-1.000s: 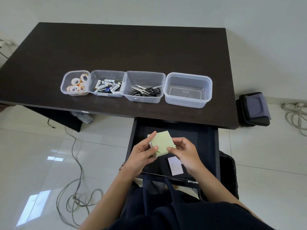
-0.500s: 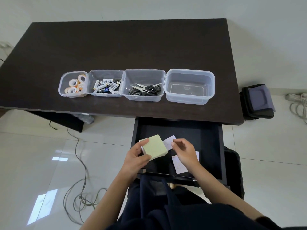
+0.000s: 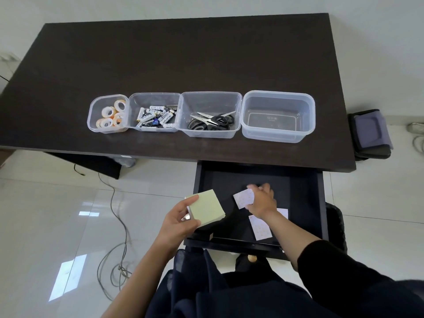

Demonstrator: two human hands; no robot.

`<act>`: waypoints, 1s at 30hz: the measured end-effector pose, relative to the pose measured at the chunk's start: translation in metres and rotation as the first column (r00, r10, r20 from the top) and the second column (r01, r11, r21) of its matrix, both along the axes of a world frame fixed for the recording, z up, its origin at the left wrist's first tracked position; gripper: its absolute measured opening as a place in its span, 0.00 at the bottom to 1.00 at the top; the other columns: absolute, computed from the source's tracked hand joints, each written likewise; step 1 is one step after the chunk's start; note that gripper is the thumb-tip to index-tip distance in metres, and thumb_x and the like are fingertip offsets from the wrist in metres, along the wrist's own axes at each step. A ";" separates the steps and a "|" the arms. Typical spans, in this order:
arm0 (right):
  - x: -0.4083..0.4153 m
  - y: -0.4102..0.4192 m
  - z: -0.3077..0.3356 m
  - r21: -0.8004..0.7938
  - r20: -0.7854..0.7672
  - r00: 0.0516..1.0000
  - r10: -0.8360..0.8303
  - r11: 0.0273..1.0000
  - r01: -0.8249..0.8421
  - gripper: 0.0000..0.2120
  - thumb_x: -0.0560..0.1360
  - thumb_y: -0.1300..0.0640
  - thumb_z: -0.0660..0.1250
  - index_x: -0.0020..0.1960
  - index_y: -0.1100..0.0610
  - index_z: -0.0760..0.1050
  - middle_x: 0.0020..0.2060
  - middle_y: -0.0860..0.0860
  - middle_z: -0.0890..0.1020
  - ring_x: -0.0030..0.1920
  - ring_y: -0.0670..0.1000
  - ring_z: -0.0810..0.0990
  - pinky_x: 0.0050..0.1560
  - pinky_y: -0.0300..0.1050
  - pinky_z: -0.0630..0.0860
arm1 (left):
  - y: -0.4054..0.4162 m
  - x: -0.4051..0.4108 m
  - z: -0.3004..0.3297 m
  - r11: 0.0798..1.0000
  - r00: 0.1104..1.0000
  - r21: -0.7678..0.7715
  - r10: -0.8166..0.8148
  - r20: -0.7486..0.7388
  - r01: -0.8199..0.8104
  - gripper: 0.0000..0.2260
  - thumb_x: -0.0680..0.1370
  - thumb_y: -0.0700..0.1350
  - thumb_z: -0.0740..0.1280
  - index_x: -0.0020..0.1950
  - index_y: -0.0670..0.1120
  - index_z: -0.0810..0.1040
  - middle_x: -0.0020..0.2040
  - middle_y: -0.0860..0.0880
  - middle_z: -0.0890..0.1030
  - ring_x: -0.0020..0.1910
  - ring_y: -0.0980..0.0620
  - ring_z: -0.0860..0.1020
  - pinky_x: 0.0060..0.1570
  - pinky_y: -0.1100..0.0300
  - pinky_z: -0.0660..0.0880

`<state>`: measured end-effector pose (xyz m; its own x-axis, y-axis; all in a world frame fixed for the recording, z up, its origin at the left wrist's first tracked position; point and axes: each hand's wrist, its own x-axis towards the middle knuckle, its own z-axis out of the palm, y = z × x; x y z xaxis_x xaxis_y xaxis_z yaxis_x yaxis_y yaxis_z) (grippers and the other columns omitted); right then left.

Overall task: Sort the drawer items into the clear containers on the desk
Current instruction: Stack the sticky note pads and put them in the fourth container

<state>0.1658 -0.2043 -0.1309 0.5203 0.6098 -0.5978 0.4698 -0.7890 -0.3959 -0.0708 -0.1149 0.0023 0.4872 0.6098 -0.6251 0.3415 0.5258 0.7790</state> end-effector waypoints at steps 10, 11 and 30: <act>0.000 -0.013 0.022 0.285 -0.278 0.920 -0.278 0.890 0.355 0.12 0.66 0.64 0.75 0.42 0.57 0.73 0.34 0.48 0.76 0.34 0.48 0.74 0.34 0.38 0.71 | -0.003 -0.003 -0.002 1.000 1.000 -0.029 -0.006 -0.010 0.006 0.26 0.63 0.36 0.67 0.59 0.52 0.77 0.61 0.45 0.78 0.52 0.47 0.76 0.37 0.64 0.75; -0.003 -0.013 0.030 0.320 -0.308 0.904 -0.296 0.863 0.391 0.10 0.67 0.64 0.75 0.43 0.57 0.75 0.34 0.47 0.77 0.33 0.47 0.75 0.33 0.34 0.71 | -0.005 -0.001 -0.002 0.999 1.000 -0.033 -0.001 -0.016 0.001 0.26 0.63 0.36 0.66 0.59 0.52 0.77 0.61 0.45 0.78 0.52 0.47 0.76 0.37 0.64 0.75; -0.006 -0.034 0.146 0.598 -0.439 0.897 -0.056 0.727 0.338 0.04 0.73 0.59 0.71 0.43 0.51 0.83 0.48 0.51 0.82 0.38 0.58 0.83 0.43 0.49 0.81 | -0.037 0.047 0.002 0.998 1.000 0.055 0.009 0.008 -0.009 0.26 0.72 0.27 0.64 0.63 0.52 0.75 0.56 0.53 0.78 0.49 0.53 0.78 0.55 0.48 0.76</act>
